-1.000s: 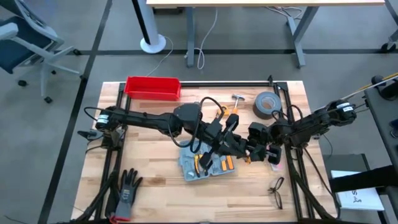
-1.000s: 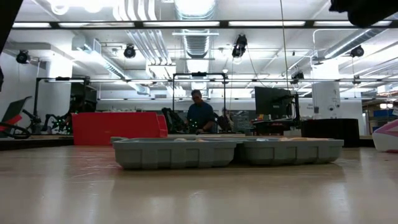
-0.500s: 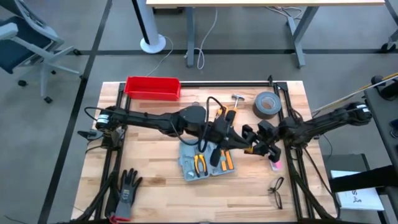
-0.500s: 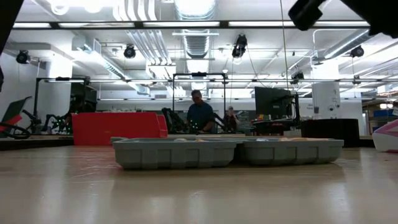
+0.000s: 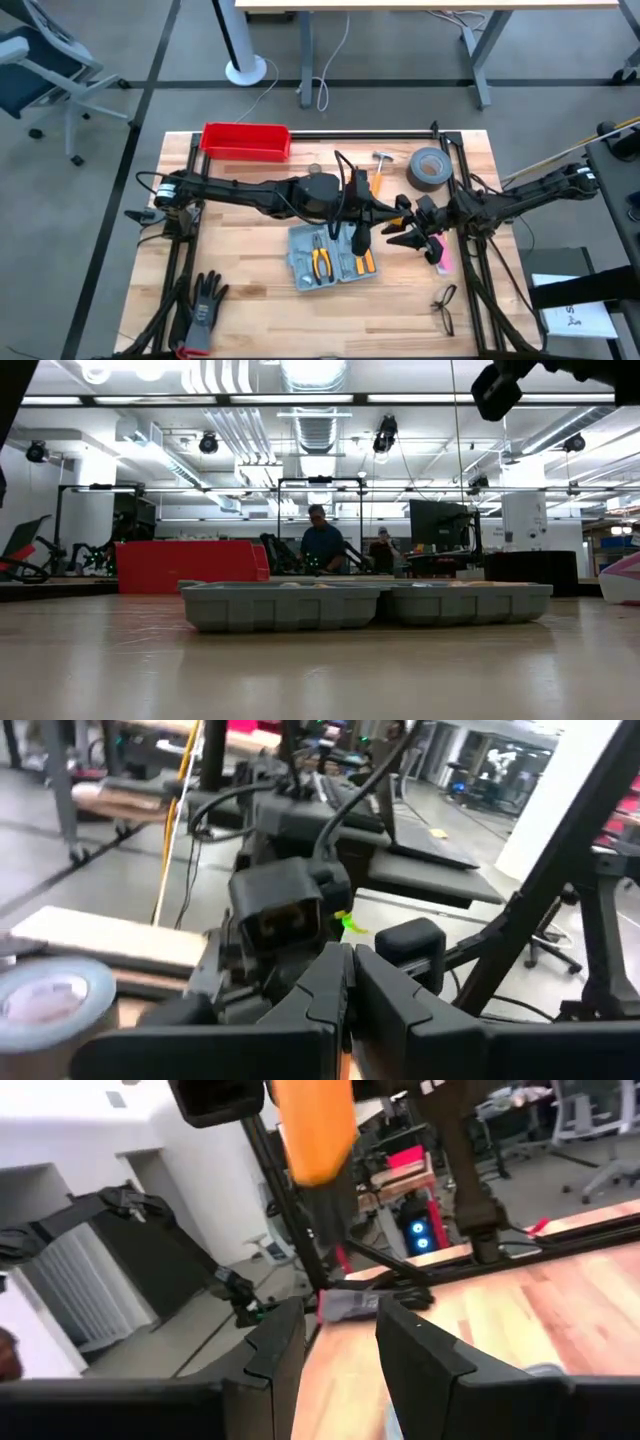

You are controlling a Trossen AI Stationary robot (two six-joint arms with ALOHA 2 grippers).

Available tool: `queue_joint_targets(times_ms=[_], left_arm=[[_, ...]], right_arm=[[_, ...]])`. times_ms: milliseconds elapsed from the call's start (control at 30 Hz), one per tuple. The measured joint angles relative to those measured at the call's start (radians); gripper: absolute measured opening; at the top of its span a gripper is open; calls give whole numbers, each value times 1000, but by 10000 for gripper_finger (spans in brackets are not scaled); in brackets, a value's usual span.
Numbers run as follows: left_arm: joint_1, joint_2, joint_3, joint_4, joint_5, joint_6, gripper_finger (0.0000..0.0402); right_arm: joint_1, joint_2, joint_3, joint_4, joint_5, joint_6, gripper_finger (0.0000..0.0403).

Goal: Prefit tool cases
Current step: Put the hex keys into the gray toolbox

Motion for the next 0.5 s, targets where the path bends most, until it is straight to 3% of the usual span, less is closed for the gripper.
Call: queue_joint_targets(times_ms=[500], left_arm=[[0,0,0,-73,-61,-87,9]], right_arm=[[0,-41,1,-15,43,-47,134]])
